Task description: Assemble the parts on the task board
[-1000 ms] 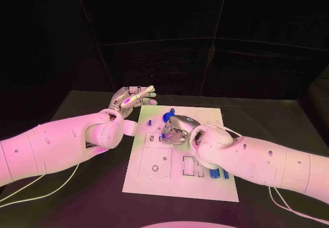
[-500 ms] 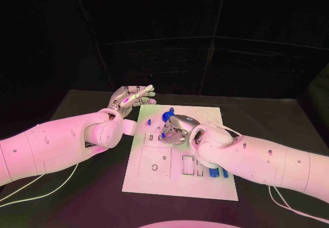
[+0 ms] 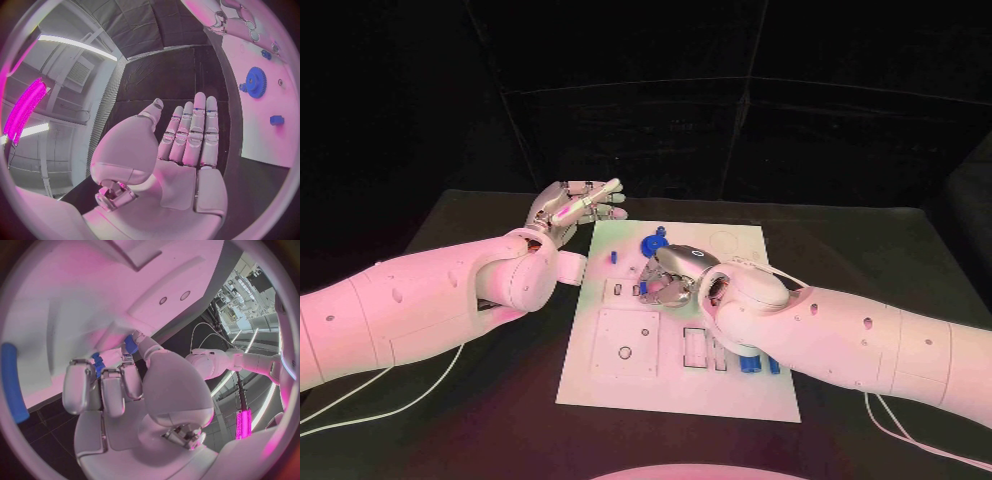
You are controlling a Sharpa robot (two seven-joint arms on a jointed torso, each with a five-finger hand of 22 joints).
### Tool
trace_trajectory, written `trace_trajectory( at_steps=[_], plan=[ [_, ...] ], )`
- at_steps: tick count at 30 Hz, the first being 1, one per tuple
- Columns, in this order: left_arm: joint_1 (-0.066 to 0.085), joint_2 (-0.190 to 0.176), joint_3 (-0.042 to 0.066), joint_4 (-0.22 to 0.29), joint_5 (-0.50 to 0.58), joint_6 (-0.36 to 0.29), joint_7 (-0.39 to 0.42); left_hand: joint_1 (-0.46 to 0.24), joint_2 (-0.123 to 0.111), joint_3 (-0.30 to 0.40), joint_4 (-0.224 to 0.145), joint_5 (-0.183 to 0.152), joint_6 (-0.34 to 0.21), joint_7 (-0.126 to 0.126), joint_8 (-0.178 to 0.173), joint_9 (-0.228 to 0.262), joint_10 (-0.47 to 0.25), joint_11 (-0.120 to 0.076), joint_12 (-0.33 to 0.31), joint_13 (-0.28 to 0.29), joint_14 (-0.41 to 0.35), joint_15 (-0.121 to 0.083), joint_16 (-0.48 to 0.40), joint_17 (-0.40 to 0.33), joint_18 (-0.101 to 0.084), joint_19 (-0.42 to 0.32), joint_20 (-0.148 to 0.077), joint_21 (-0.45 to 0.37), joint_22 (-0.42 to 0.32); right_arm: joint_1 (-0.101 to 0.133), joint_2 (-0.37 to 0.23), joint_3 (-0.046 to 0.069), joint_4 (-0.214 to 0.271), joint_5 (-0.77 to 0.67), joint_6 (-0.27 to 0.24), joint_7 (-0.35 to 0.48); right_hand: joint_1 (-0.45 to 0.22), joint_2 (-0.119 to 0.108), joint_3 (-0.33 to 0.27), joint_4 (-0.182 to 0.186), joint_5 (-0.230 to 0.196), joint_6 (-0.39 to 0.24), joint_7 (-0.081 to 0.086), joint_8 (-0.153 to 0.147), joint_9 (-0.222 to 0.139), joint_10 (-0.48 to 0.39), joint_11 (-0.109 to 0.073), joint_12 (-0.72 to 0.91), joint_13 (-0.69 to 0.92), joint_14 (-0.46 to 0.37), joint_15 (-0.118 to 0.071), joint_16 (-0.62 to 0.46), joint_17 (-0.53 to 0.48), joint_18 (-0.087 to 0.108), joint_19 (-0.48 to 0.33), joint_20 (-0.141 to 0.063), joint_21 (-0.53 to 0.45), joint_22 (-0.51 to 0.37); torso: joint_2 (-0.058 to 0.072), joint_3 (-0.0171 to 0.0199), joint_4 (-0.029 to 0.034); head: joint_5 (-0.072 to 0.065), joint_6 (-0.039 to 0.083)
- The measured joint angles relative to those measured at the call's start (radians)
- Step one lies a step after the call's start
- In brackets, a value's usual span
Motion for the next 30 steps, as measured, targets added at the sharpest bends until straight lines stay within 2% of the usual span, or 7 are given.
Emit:
trace_trajectory(
  at_steps=[12,16,20,26,30],
  plan=[
    [0.000,0.000,0.000,-0.001,0.000,0.000,0.000,0.000,0.000,0.000,0.000,0.000,0.000,0.000,0.000,0.000,0.000,0.000,-0.001,0.000,0.000,0.000,-0.002,0.001,0.000,0.000,0.000,0.000,-0.001,0.000,-0.001,0.000,0.003,-0.010,-0.001,-0.011,-0.004,-0.004,-0.008,0.003,0.000,-0.009,0.001,-0.007,0.002,-0.004,0.004,-0.007,0.000,0.000,0.007,0.000,0.000,0.000,0.000,0.000,0.000,-0.002,0.000,-0.0002,0.0008,-0.001,-0.001],
    [0.000,0.000,0.000,-0.002,0.000,0.001,-0.001,0.000,0.000,0.000,0.000,0.000,0.000,0.000,0.000,0.000,0.000,0.000,-0.001,0.000,0.000,0.000,-0.002,0.001,0.000,0.000,0.000,0.000,-0.001,-0.001,-0.001,0.000,0.004,-0.012,-0.004,-0.014,-0.015,-0.015,-0.017,0.006,-0.009,-0.020,0.005,-0.007,0.006,-0.011,0.003,-0.012,0.000,0.000,0.007,-0.004,0.000,0.000,-0.004,0.004,0.000,-0.003,0.000,-0.0001,0.0008,0.000,-0.001],
    [0.000,0.000,0.000,-0.002,0.000,0.001,-0.001,0.000,0.000,0.000,0.000,0.000,0.000,0.000,0.000,0.000,0.000,0.000,-0.001,0.000,0.000,0.000,-0.002,0.001,0.000,0.000,0.000,0.000,-0.001,-0.002,-0.002,-0.001,0.005,-0.014,-0.009,-0.017,-0.035,-0.035,-0.044,0.018,-0.012,-0.024,0.005,-0.010,0.005,-0.014,0.007,-0.012,0.000,0.000,0.007,-0.004,0.000,0.000,-0.004,0.004,-0.004,-0.004,0.000,0.0000,0.0008,0.000,-0.001],
    [0.000,0.000,0.000,-0.003,0.000,0.001,-0.001,0.000,0.000,0.000,0.000,0.000,0.000,0.000,0.000,0.000,0.000,0.000,-0.001,0.000,0.000,0.000,-0.002,0.001,0.000,0.000,0.000,0.000,-0.001,-0.004,-0.001,-0.003,0.006,-0.018,-0.024,-0.024,-0.042,-0.042,-0.070,0.028,-0.012,-0.045,0.006,-0.018,0.005,-0.014,0.007,-0.012,0.000,-0.002,0.009,-0.004,0.000,0.000,-0.004,0.004,-0.004,-0.004,0.000,0.0000,0.0008,-0.002,-0.002],
    [0.000,0.000,0.000,-0.003,0.000,0.001,-0.002,0.000,0.000,0.000,0.000,0.000,0.000,0.000,0.000,0.000,0.000,0.000,-0.001,0.000,0.000,0.000,-0.002,0.001,0.000,0.000,0.000,0.000,0.000,-0.006,-0.002,-0.004,0.004,-0.019,-0.037,-0.030,-0.049,-0.049,-0.093,0.033,-0.012,-0.070,0.012,-0.027,0.004,-0.043,0.014,-0.041,-0.019,0.000,0.015,-0.004,0.000,0.000,-0.007,0.007,-0.004,-0.005,0.000,0.0001,0.0008,-0.002,-0.002]
  ],
)
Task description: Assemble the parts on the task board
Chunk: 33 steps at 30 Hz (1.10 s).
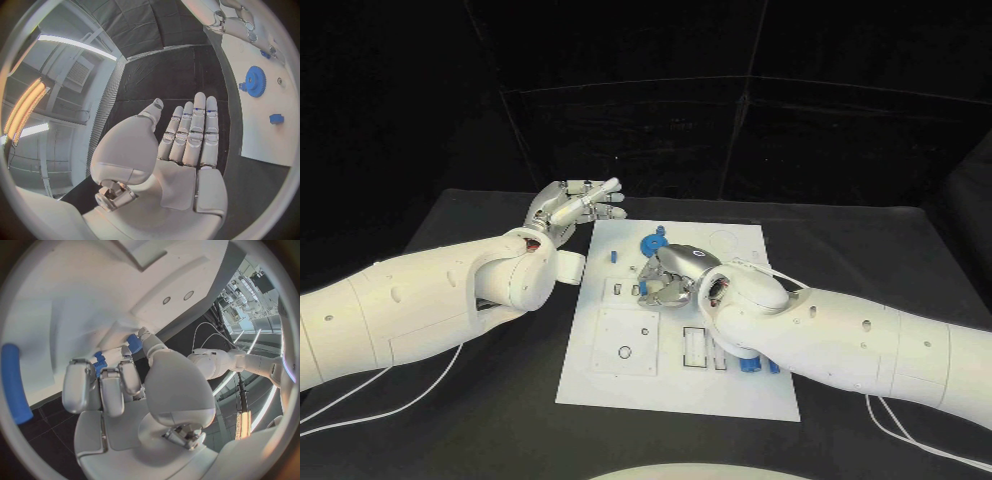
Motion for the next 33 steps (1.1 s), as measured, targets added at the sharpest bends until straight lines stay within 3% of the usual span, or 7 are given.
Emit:
trace_trajectory(
  at_steps=[9,15,20,24,26,30,33],
  plan=[
    [0.000,0.001,0.000,-0.002,0.000,0.002,-0.002,0.000,0.000,0.000,0.000,0.000,0.000,0.000,0.000,0.000,0.000,0.000,0.000,0.000,0.000,0.000,0.000,0.000,0.000,0.000,0.000,0.000,0.000,-0.003,-0.012,-0.002,0.009,-0.001,-0.040,0.012,0.023,-0.009,-0.051,0.014,0.035,-0.068,0.014,-0.008,-0.002,-0.040,0.013,-0.045,-0.059,-0.003,0.010,-0.004,0.001,0.000,-0.001,0.008,-0.004,-0.007,0.000,0.0004,-0.0006,0.002,0.003],
    [0.000,0.001,0.000,-0.017,0.000,0.009,-0.007,0.000,0.000,0.003,-0.003,0.000,0.004,-0.004,0.000,0.000,0.002,-0.002,0.000,0.000,0.001,0.000,0.000,0.004,0.000,0.008,-0.003,0.000,-0.001,-0.001,-0.064,-0.001,0.065,0.006,-0.056,0.093,0.038,-0.006,-0.064,0.016,0.035,-0.090,0.021,-0.008,-0.002,-0.044,0.016,-0.045,-0.060,0.000,0.014,-0.004,0.001,0.000,-0.004,0.011,-0.004,-0.009,-0.001,0.0008,-0.0007,0.002,0.006],
    [0.000,-0.005,0.000,-0.037,-0.023,0.032,-0.031,0.000,0.000,0.003,-0.003,0.000,0.045,-0.019,0.000,0.001,0.087,-0.025,0.014,0.009,0.119,-0.037,0.040,0.046,0.000,0.103,-0.038,0.042,0.016,0.037,-0.144,0.001,0.148,0.035,-0.056,0.201,0.038,-0.007,-0.079,0.024,0.035,-0.090,0.020,-0.002,-0.001,-0.044,0.016,-0.045,-0.060,0.000,0.014,-0.004,0.001,0.000,-0.007,0.015,-0.009,-0.016,-0.002,0.0015,-0.0014,0.004,0.016],
    [0.000,-0.008,0.000,-0.052,-0.080,0.071,-0.074,-0.001,-0.001,-0.001,0.001,0.000,0.079,-0.046,0.012,0.004,0.161,-0.060,0.030,0.021,0.285,-0.085,0.143,0.122,0.000,0.216,-0.083,0.116,0.050,0.086,-0.204,0.017,0.185,0.108,-0.054,0.271,0.051,0.006,-0.088,0.027,0.048,-0.090,0.020,0.013,0.003,-0.044,0.016,-0.045,-0.065,0.000,0.014,-0.017,0.001,0.000,-0.014,0.022,-0.024,-0.037,-0.004,0.0026,-0.0015,0.004,0.021],
    [0.001,-0.011,0.000,-0.056,-0.124,0.100,-0.105,-0.009,-0.009,0.000,0.008,0.000,0.107,-0.072,0.019,0.008,0.228,-0.087,0.049,0.038,0.335,-0.114,0.270,0.228,0.000,0.283,-0.115,0.175,0.080,0.116,-0.234,0.023,0.191,0.166,-0.050,0.296,0.062,0.017,-0.091,0.029,0.062,-0.088,0.017,0.024,0.003,-0.044,0.016,-0.045,-0.068,0.000,0.014,-0.024,0.001,0.000,-0.022,0.021,-0.035,-0.059,-0.008,0.0029,-0.0017,0.004,0.023],
    [0.014,-0.014,0.000,-0.058,-0.251,0.168,-0.201,-0.024,-0.024,0.000,0.020,0.000,0.169,-0.107,0.033,0.022,0.338,-0.135,0.094,0.094,0.343,-0.155,0.803,0.743,0.000,0.356,-0.162,0.299,0.154,0.172,-0.291,0.039,0.177,0.292,-0.043,0.326,0.065,0.020,-0.094,0.033,0.063,-0.085,0.014,0.032,0.004,-0.048,0.013,-0.051,-0.077,0.000,0.014,-0.031,0.001,0.000,-0.032,0.018,-0.042,-0.081,-0.017,0.0052,-0.0031,0.007,0.021],
    [0.030,-0.014,0.000,-0.055,-0.370,0.220,-0.300,-0.035,-0.035,-0.010,0.036,0.000,0.220,-0.137,0.063,0.045,0.397,-0.158,0.153,0.144,0.344,-0.173,1.032,0.981,0.000,0.375,-0.182,0.374,0.205,0.193,-0.320,0.049,0.144,0.383,-0.039,0.340,0.068,0.023,-0.098,0.037,0.069,-0.081,0.011,0.036,0.004,-0.048,0.013,-0.052,-0.079,0.000,0.014,-0.035,0.001,0.000,-0.032,0.018,-0.047,-0.086,-0.026,0.0076,-0.0057,0.012,0.013]
  ],
)
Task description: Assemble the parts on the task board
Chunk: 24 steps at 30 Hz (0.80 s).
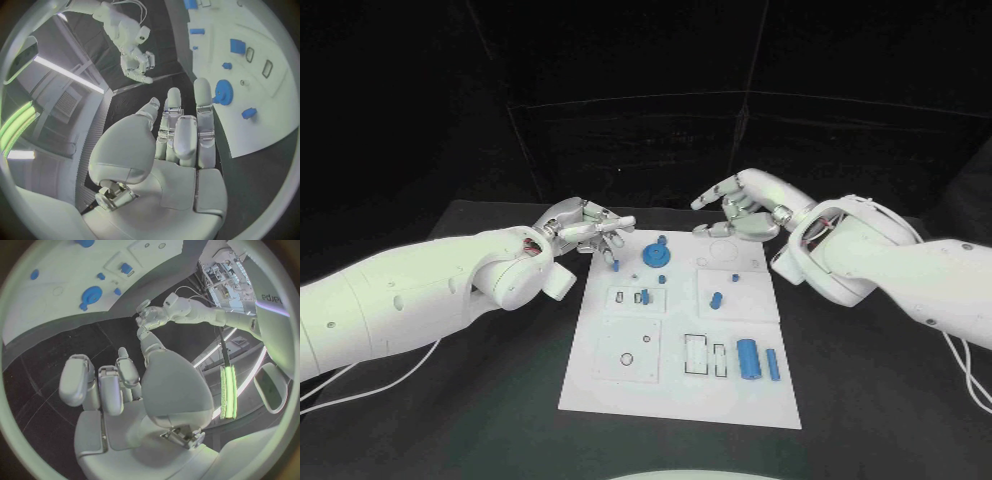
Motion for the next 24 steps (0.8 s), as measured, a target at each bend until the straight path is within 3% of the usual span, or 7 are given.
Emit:
trace_trajectory(
  at_steps=[3,5,9,10,13,17,24],
  plan=[
    [0.015,0.002,0.000,0.002,-0.099,0.040,-0.102,-0.012,-0.012,-0.017,0.017,0.000,0.006,-0.006,0.014,0.021,0.005,-0.005,0.052,0.050,0.001,-0.008,0.148,0.109,-0.008,0.042,-0.008,0.148,0.164,0.014,-0.017,0.005,-0.034,0.067,0.002,0.007,0.002,0.010,-0.005,-0.001,0.012,0.000,0.000,0.003,0.000,0.000,0.000,0.000,-0.001,0.000,0.000,-0.001,0.000,0.000,0.000,0.000,0.000,0.000,-0.011,0.0035,-0.0035,0.006,-0.006],
    [0.026,0.010,0.000,0.003,-0.168,0.068,-0.186,-0.048,-0.011,-0.048,0.048,0.000,-0.022,-0.001,0.015,0.035,-0.015,-0.005,0.106,0.102,0.001,-0.008,0.234,0.118,-0.043,0.103,-0.009,0.312,0.374,0.021,-0.028,0.008,-0.054,0.108,0.002,0.009,0.000,0.012,-0.005,0.000,0.012,0.000,0.000,0.003,0.000,-0.002,-0.002,0.000,-0.002,0.000,0.000,-0.001,0.000,0.000,0.000,0.000,0.000,0.000,-0.017,0.0056,-0.0053,0.009,-0.011],
    [0.043,0.041,-0.001,-0.006,-0.278,0.125,-0.341,-0.095,0.017,-0.120,0.120,0.000,-0.056,-0.002,0.058,0.086,-0.091,-0.002,0.253,0.246,0.001,-0.008,0.307,0.119,-0.069,0.165,-0.010,0.497,0.621,0.026,-0.032,0.009,-0.071,0.158,0.002,0.008,0.001,0.012,-0.005,0.000,0.017,0.000,0.000,0.008,0.000,-0.004,-0.004,0.000,-0.004,0.000,0.000,-0.005,0.000,0.000,-0.003,-0.003,-0.006,-0.007,-0.027,0.0093,-0.0073,0.014,-0.017],
    [0.044,0.044,-0.001,-0.008,-0.285,0.129,-0.352,-0.097,0.018,-0.125,0.125,0.000,-0.058,-0.004,0.061,0.090,-0.095,-0.003,0.264,0.255,0.001,-0.008,0.311,0.119,-0.069,0.170,-0.011,0.507,0.634,0.026,-0.032,0.009,-0.071,0.161,0.002,0.007,0.002,0.013,-0.007,0.001,0.020,0.000,0.000,0.008,0.000,-0.004,-0.004,0.000,-0.004,0.000,0.000,-0.007,0.000,0.000,-0.004,-0.004,-0.006,-0.009,-0.028,0.0098,-0.0074,0.015,-0.018],
    [0.053,0.076,-0.008,-0.022,-0.359,0.173,-0.458,-0.110,0.032,-0.168,0.174,-0.004,-0.074,-0.002,0.099,0.136,-0.112,-0.010,0.437,0.423,0.001,-0.008,0.327,0.119,-0.085,0.206,-0.016,0.578,0.743,0.028,-0.026,0.009,-0.075,0.175,0.002,-0.005,0.007,0.018,-0.009,0.004,0.040,0.000,0.000,0.014,0.000,-0.004,-0.004,-0.007,-0.011,0.000,0.000,-0.012,0.000,0.000,-0.012,-0.004,-0.015,-0.026,-0.032,0.0115,-0.0085,0.017,-0.021],
    [0.060,0.122,-0.012,-0.041,-0.453,0.226,-0.580,-0.120,0.042,-0.219,0.204,-0.013,-0.099,-0.013,0.170,0.212,-0.121,-0.019,0.651,0.631,0.000,-0.015,0.327,0.119,-0.085,0.214,-0.025,0.612,0.798,0.029,-0.017,0.009,-0.076,0.180,0.002,-0.031,0.003,0.022,-0.014,0.005,0.041,0.000,0.000,0.014,0.000,-0.007,-0.007,-0.007,-0.014,0.000,0.000,-0.016,0.000,0.000,-0.014,-0.004,-0.020,-0.040,-0.033,0.0120,-0.0095,0.017,-0.024],
    [0.067,0.180,-0.013,-0.066,-0.546,0.269,-0.701,-0.125,0.046,-0.275,0.205,-0.020,-0.139,-0.024,0.253,0.308,-0.122,-0.021,0.770,0.745,-0.001,-0.017,0.327,0.119,-0.100,0.215,-0.025,0.646,0.857,0.029,-0.005,0.009,-0.083,0.179,0.002,-0.072,0.003,0.022,-0.018,0.007,0.052,0.000,0.000,0.019,0.000,-0.007,-0.007,-0.007,-0.015,0.000,0.000,-0.021,0.000,0.000,-0.018,-0.007,-0.024,-0.046,-0.033,0.0122,-0.0125,0.017,-0.025]
  ],
)
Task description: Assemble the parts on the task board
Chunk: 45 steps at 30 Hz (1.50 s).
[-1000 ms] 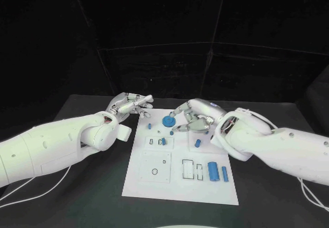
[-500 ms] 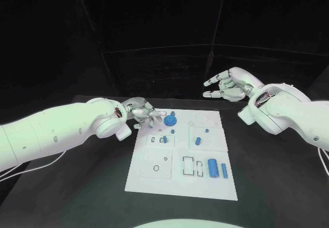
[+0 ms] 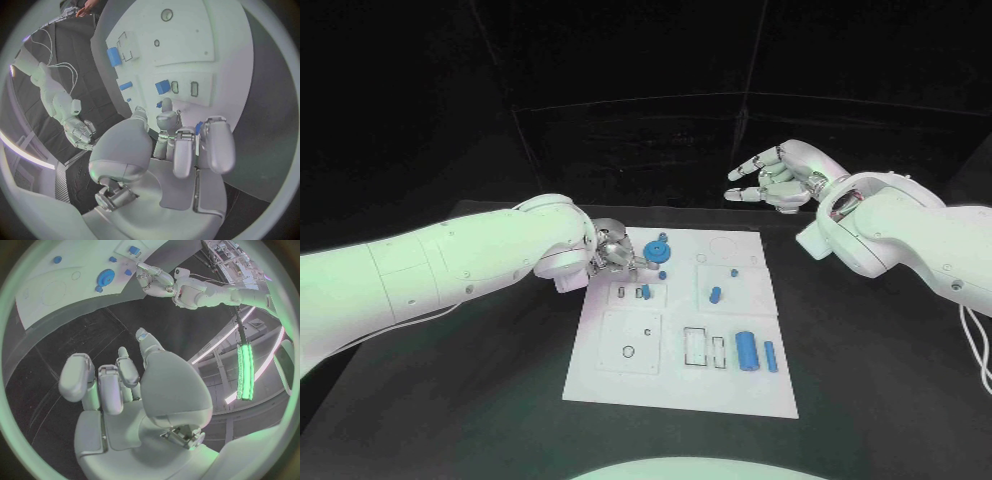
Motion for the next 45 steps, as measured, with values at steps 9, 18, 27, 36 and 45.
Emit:
trace_trajectory(
  at_steps=[9,18,27,36,45],
  plan=[
    [0.005,0.044,-0.008,-0.023,-0.048,0.031,-0.076,0.005,0.005,-0.018,0.000,0.000,-0.019,-0.002,0.031,0.041,-0.004,-0.004,0.017,0.017,0.004,-0.003,0.000,0.000,0.000,0.000,0.000,0.007,0.018,0.000,0.014,0.000,-0.008,-0.003,0.005,-0.034,0.005,0.005,-0.008,0.002,0.015,0.004,-0.004,0.007,0.000,0.000,0.000,0.000,-0.003,0.000,0.000,0.000,0.000,0.000,0.000,0.000,-0.005,-0.008,0.001,0.0007,0.0022,-0.005,-0.004],
    [0.007,0.063,-0.017,-0.027,-0.066,0.059,-0.108,0.014,0.014,-0.023,-0.005,0.000,-0.026,-0.002,0.041,0.059,-0.004,-0.004,0.023,0.024,0.004,-0.003,0.000,0.000,0.000,0.000,0.000,0.011,0.025,0.000,0.023,0.000,-0.015,-0.005,0.011,-0.049,0.005,0.005,-0.008,0.002,0.021,0.004,-0.004,0.007,0.000,0.000,0.000,0.000,-0.004,0.000,0.000,-0.004,0.000,0.000,0.000,0.000,-0.005,-0.010,0.002,-0.0005,0.0030,-0.002,-0.008],
    [0.007,0.068,-0.026,-0.022,-0.072,0.085,-0.124,0.019,0.018,-0.025,-0.007,0.000,-0.033,-0.002,0.047,0.067,-0.003,-0.003,0.027,0.025,0.004,-0.003,0.000,0.000,0.000,0.000,0.000,0.015,0.029,0.000,0.029,0.000,-0.019,-0.006,0.018,-0.056,0.005,0.005,-0.010,0.005,0.027,0.004,-0.004,0.007,0.000,0.000,0.000,-0.005,-0.004,0.000,0.000,-0.004,0.000,0.000,0.000,0.000,-0.010,-0.012,0.003,-0.0012,0.0030,-0.002,-0.014],
    [0.007,0.074,-0.027,-0.017,-0.074,0.096,-0.127,0.029,0.019,-0.028,-0.010,0.000,-0.040,-0.002,0.052,0.077,-0.003,-0.003,0.027,0.025,0.004,-0.003,0.000,0.000,0.000,0.000,0.000,0.015,0.030,0.000,0.033,0.000,-0.019,-0.007,0.022,-0.059,0.005,0.005,-0.013,0.008,0.033,0.004,-0.004,0.011,0.000,0.000,0.000,-0.005,-0.006,0.000,0.000,-0.004,0.000,0.000,0.000,0.000,-0.010,-0.016,0.003,-0.0018,0.0030,0.000,-0.019],
    [0.008,0.079,-0.028,-0.013,-0.075,0.093,-0.126,0.047,0.028,-0.033,-0.015,0.000,-0.046,-0.001,0.062,0.090,-0.011,-0.003,0.027,0.025,0.004,-0.003,0.000,0.000,0.000,0.000,0.000,0.015,0.029,0.000,0.037,0.000,-0.023,-0.009,0.025,-0.064,-0.001,0.012,-0.017,0.011,0.029,0.004,-0.004,0.015,0.000,0.000,0.000,-0.005,-0.007,0.000,0.000,-0.004,0.000,0.000,-0.003,-0.003,-0.015,-0.018,0.003,-0.0018,0.0033,-0.003,-0.022]
  ],
)
